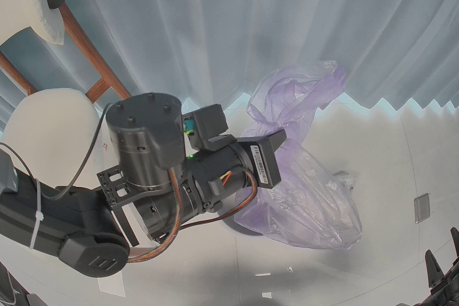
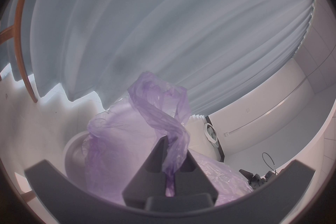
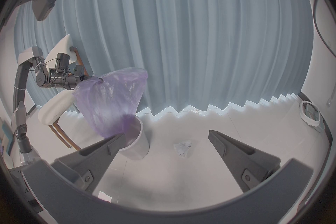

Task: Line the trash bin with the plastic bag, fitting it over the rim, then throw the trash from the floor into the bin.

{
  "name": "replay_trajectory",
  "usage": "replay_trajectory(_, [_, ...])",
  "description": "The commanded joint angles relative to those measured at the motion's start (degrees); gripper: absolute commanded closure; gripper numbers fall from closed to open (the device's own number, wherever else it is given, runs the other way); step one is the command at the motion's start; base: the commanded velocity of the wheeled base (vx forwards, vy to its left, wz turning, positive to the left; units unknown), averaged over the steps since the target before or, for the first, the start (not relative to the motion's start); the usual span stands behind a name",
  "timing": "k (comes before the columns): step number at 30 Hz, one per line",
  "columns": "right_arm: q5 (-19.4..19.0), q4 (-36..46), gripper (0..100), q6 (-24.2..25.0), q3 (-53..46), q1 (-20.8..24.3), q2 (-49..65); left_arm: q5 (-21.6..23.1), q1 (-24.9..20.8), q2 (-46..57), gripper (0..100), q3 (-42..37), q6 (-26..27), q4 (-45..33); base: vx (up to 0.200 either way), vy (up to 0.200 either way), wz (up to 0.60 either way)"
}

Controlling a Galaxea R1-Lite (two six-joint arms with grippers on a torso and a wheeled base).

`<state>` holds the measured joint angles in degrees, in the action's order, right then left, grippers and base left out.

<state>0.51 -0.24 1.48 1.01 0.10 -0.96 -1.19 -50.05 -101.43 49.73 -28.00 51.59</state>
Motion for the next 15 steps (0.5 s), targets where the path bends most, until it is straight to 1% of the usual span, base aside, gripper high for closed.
replay_trajectory(1, [0.02, -0.02, 0, 0.02, -1.01, 0.08, 0.96, -0.56, -0.04, 0.09, 100, -1.03, -0.04, -0.09, 0.000, 0.000, 0.00])
replay_trajectory(5, [0.02, -0.02, 0, 0.11, -1.01, -0.01, 0.96, -3.46, -1.98, 1.85, 100, -4.73, -0.21, 0.00, 0.000, 0.000, 0.00])
replay_trajectory(9, [0.02, -0.02, 0, 0.11, -1.01, -0.01, 0.96, -3.38, -3.47, 3.52, 100, -7.89, -0.21, 0.09, 0.000, 0.000, 0.00])
replay_trajectory(12, [0.02, -0.02, 0, 0.11, -1.01, -0.01, 0.96, -3.38, -6.28, 4.83, 100, -11.23, -0.12, 0.09, 0.000, 0.000, 0.00])
replay_trajectory(15, [0.02, -0.02, 0, 0.11, -1.01, -0.01, 0.96, -3.38, -7.69, 5.98, 100, -13.51, -0.04, 0.35, 0.000, 0.000, 0.00])
